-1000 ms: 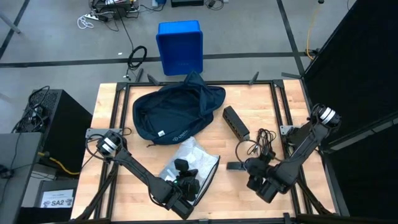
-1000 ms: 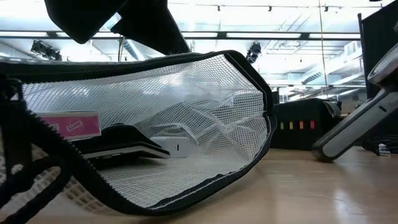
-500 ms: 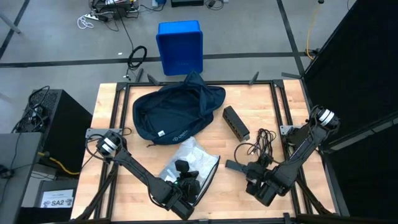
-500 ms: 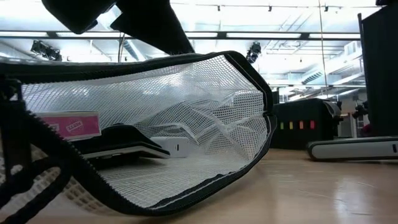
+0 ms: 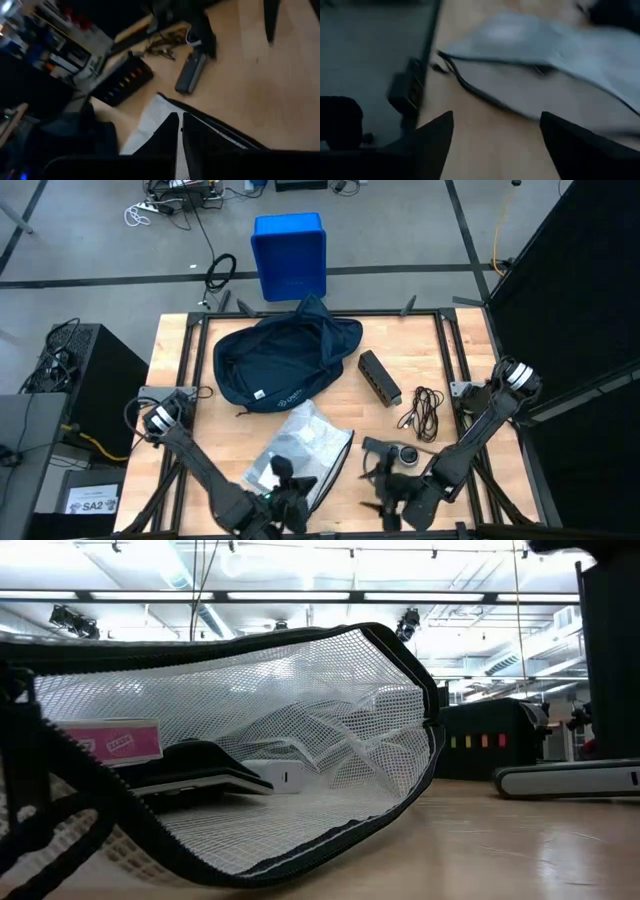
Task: Unpack backpack
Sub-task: Remove the white charger adapter from the white mesh envelope
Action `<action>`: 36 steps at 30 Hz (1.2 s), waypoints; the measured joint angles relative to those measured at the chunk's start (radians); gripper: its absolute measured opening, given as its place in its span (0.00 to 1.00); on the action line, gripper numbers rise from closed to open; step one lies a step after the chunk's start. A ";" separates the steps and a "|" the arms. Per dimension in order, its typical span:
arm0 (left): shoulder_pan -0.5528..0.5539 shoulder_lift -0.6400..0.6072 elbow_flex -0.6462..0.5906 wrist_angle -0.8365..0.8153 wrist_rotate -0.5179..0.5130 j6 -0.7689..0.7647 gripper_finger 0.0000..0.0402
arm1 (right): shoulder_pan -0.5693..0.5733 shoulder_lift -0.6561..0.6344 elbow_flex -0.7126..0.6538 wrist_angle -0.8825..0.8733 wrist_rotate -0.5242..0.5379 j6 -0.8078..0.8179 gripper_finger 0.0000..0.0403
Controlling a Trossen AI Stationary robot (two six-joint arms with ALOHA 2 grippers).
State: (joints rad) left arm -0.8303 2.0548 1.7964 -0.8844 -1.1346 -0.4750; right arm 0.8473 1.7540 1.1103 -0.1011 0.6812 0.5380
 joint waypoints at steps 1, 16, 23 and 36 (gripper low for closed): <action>-0.010 0.000 0.001 -0.003 -0.007 0.000 0.00 | -0.011 0.026 0.000 0.049 -0.002 -0.048 0.61; -0.187 -0.046 -0.269 -0.644 -0.046 -1.190 0.00 | -0.177 0.240 -0.001 0.330 -0.077 -0.201 0.20; -0.210 -0.050 -0.344 -0.570 -0.018 -1.310 0.00 | -0.220 0.237 0.000 0.499 -0.121 -0.328 0.12; -0.240 -0.046 -0.497 -0.272 0.158 -1.312 0.00 | -0.186 0.230 0.000 0.547 -0.153 -0.386 0.12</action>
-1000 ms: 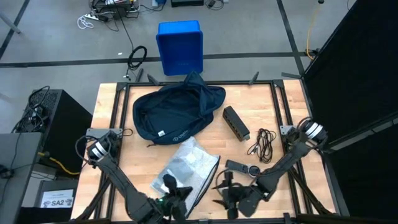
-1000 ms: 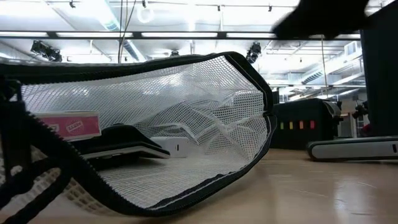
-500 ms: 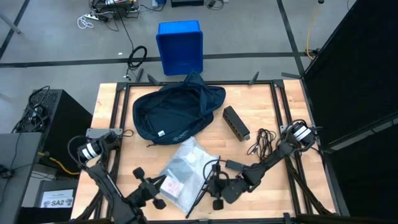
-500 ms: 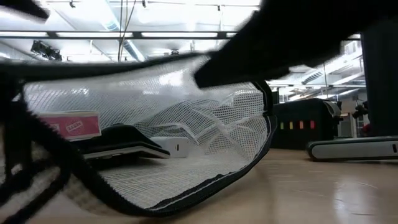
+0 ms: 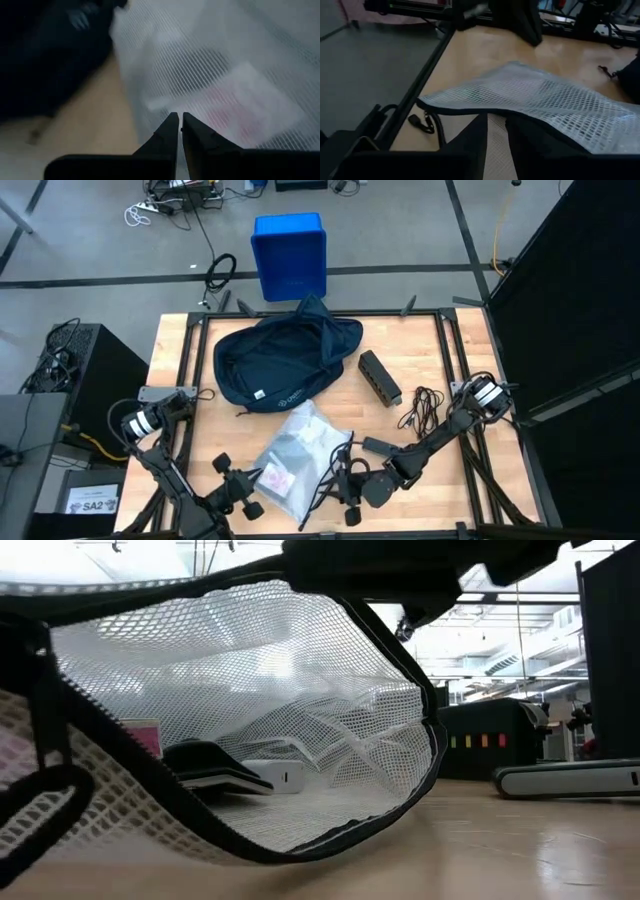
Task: Unpack backpack
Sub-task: Remove the white charger adapter from the white mesh envelope
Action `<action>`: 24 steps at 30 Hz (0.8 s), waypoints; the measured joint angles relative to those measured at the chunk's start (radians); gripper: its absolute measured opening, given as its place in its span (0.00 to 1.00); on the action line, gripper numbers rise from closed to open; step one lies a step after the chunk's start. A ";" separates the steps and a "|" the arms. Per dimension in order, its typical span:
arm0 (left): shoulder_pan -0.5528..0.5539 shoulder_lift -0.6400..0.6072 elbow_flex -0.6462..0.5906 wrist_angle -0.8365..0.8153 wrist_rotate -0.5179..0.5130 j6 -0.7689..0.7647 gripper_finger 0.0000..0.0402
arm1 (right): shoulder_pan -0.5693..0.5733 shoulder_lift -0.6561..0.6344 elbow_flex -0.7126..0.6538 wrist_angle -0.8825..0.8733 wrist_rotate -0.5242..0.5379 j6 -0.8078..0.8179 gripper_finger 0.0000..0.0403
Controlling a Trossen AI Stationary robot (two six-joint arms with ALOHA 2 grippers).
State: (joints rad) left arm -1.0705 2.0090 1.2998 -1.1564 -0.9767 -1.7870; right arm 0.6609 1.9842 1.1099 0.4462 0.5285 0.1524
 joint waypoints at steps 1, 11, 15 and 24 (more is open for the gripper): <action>-0.004 0.000 -0.015 0.039 -0.006 0.006 0.00 | 0.001 0.000 0.000 -0.004 0.000 0.000 0.12; 0.013 -0.017 0.003 0.448 -0.169 0.443 0.00 | -0.002 0.000 0.000 -0.016 -0.007 -0.054 0.11; 0.063 -0.015 -0.022 0.658 -0.066 0.623 0.00 | -0.012 0.000 0.000 -0.019 -0.009 -0.084 0.11; 0.183 -0.014 -0.257 1.599 0.140 1.349 0.00 | -0.022 0.000 0.000 -0.035 -0.008 -0.105 0.11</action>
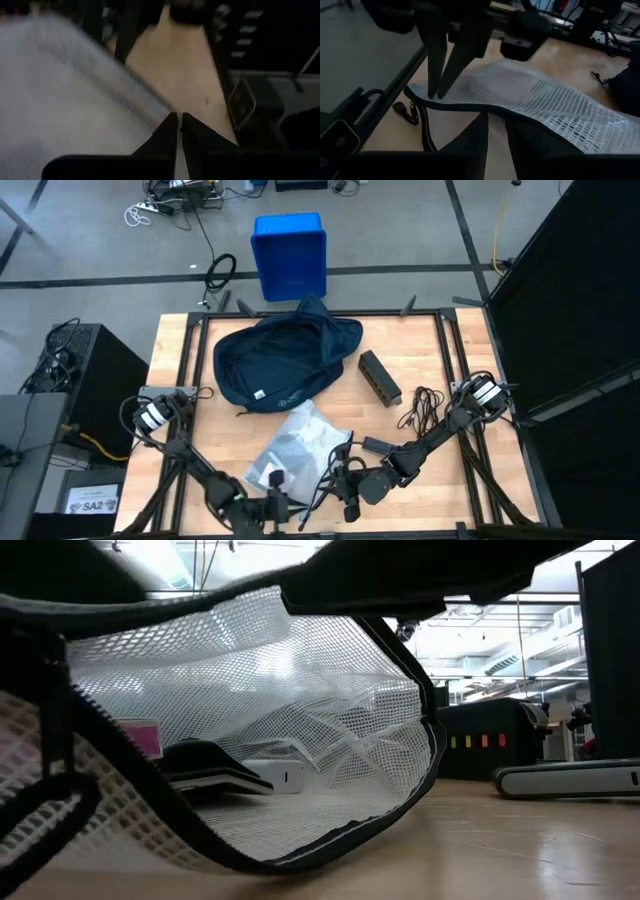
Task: Unpack backpack
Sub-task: Remove the white charger adapter from the white mesh envelope
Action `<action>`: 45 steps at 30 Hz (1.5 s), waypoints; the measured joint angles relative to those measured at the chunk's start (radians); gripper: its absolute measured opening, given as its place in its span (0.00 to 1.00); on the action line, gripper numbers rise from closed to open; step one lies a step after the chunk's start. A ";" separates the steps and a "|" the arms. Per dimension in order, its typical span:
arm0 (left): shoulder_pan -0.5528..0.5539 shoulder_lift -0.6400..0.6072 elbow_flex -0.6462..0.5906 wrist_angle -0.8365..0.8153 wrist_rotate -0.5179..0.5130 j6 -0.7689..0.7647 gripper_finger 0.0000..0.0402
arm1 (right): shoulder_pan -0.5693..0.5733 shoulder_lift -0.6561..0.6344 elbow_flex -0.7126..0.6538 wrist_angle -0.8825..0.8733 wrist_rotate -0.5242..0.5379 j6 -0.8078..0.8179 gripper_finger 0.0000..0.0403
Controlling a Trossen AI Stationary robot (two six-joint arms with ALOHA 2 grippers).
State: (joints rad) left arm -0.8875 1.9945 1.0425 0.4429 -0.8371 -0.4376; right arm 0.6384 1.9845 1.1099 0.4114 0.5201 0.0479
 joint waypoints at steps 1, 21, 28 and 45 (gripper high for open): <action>0.000 -0.002 -0.017 0.077 0.004 0.075 0.00 | 0.000 0.000 0.000 -0.004 0.000 0.000 0.11; -0.010 -0.471 -0.654 0.284 -0.047 -0.016 0.00 | -0.007 0.000 0.000 -0.029 0.000 -0.032 0.10; -0.008 -0.479 -0.728 0.371 -0.094 0.021 0.00 | -0.023 0.000 0.000 -0.028 0.004 -0.061 0.08; 0.054 -0.478 -0.666 0.295 -0.002 0.051 0.34 | -0.033 0.000 0.000 0.044 0.094 -0.011 0.24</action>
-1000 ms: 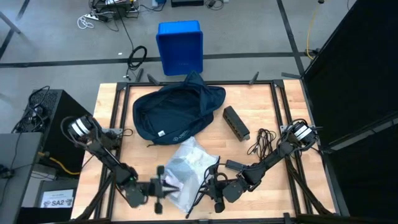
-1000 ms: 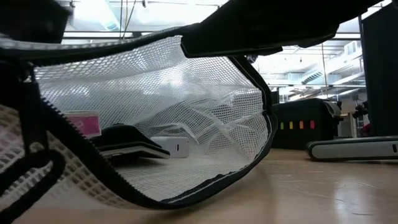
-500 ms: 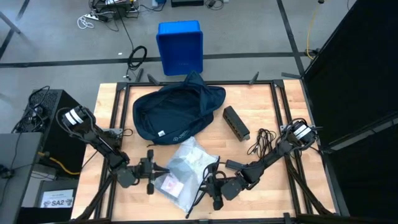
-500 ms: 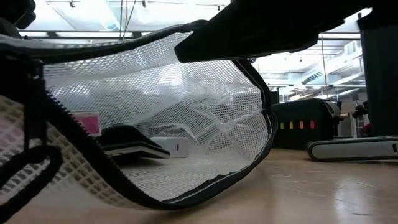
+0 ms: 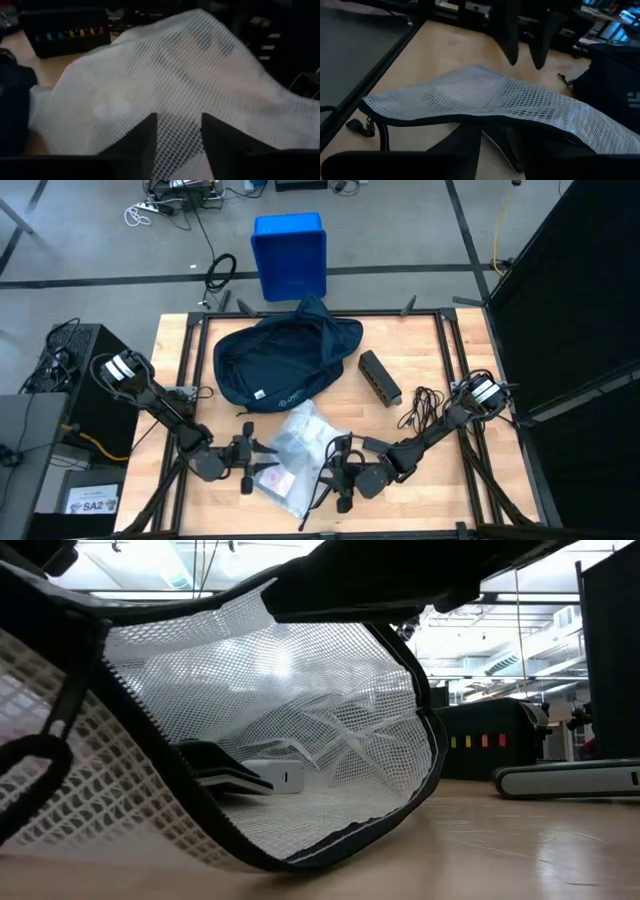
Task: Unpack backpack
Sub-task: Remove the white charger adapter from the white mesh envelope
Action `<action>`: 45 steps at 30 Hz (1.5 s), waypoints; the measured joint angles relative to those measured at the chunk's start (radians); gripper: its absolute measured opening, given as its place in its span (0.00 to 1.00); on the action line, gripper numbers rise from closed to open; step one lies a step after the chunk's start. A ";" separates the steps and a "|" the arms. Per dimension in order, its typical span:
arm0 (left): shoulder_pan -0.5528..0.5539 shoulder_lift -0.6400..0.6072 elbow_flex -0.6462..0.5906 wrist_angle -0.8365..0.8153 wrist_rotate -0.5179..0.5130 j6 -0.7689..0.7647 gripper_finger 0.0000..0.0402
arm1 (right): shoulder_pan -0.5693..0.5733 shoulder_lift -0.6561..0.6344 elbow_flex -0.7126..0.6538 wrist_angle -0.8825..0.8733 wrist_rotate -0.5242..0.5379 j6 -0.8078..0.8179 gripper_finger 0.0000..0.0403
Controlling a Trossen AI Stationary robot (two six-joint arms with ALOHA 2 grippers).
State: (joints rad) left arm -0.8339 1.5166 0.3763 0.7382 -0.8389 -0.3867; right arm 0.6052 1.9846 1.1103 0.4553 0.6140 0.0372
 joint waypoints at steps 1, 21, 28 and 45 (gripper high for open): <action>0.003 0.000 0.000 -0.011 0.000 -0.011 0.37 | 0.000 0.000 0.000 0.001 0.000 -0.002 0.25; 0.049 0.000 0.005 0.087 -0.073 0.099 0.66 | -0.133 0.000 0.000 0.157 -0.120 -0.144 0.46; 0.138 0.001 0.044 0.073 -0.013 0.147 0.71 | -0.154 0.000 0.000 0.127 -0.189 -0.133 0.37; 0.235 0.003 0.060 0.025 0.210 0.113 0.72 | -0.203 0.000 0.000 0.201 -0.248 -0.191 0.02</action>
State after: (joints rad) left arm -0.5988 1.5192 0.4358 0.7630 -0.6292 -0.2733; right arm 0.4019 1.9850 1.1099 0.6558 0.3662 -0.1539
